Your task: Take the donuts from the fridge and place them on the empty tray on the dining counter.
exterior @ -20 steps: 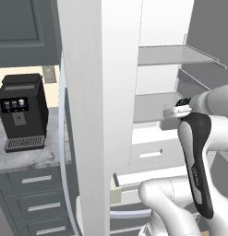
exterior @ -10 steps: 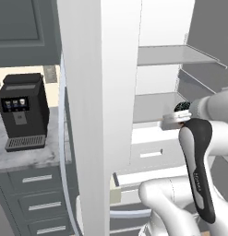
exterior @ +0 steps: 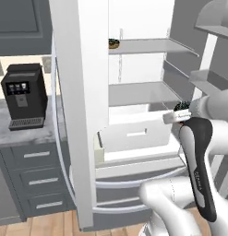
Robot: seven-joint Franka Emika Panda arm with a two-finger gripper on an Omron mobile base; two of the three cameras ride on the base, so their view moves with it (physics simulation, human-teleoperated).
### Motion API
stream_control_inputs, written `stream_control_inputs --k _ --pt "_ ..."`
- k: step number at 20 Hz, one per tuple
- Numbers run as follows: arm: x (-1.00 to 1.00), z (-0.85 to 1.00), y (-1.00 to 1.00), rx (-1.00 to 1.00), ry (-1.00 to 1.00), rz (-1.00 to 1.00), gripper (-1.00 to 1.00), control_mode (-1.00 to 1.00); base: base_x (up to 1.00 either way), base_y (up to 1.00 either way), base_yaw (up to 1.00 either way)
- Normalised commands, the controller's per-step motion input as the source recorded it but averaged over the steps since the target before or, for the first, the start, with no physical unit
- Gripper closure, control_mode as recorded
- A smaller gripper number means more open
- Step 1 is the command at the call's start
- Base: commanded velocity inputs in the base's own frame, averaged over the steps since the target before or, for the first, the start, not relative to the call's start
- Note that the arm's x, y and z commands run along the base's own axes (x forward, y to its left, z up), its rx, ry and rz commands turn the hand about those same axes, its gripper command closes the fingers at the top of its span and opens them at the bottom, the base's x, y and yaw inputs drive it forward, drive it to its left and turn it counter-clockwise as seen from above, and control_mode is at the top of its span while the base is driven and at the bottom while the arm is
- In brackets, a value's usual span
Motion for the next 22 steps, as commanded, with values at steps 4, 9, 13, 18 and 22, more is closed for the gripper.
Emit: stream_control_inputs --k 4,9,13,18,22 --pt "0.0 0.0 0.0 0.0 0.0 0.0 1.0 1.0 -0.9 0.0 -0.02" --pt "0.0 0.0 0.0 0.0 0.0 0.0 1.0 1.0 -0.43 0.01 -0.26" --pt "0.0 0.0 0.0 0.0 0.0 0.0 1.0 1.0 -0.1 0.0 -0.38" --pt "0.0 0.0 0.0 0.0 0.0 0.0 1.0 1.0 -0.05 0.0 -0.52" --pt "0.0 0.0 0.0 0.0 0.0 0.0 1.0 1.0 -0.09 0.0 -0.57"
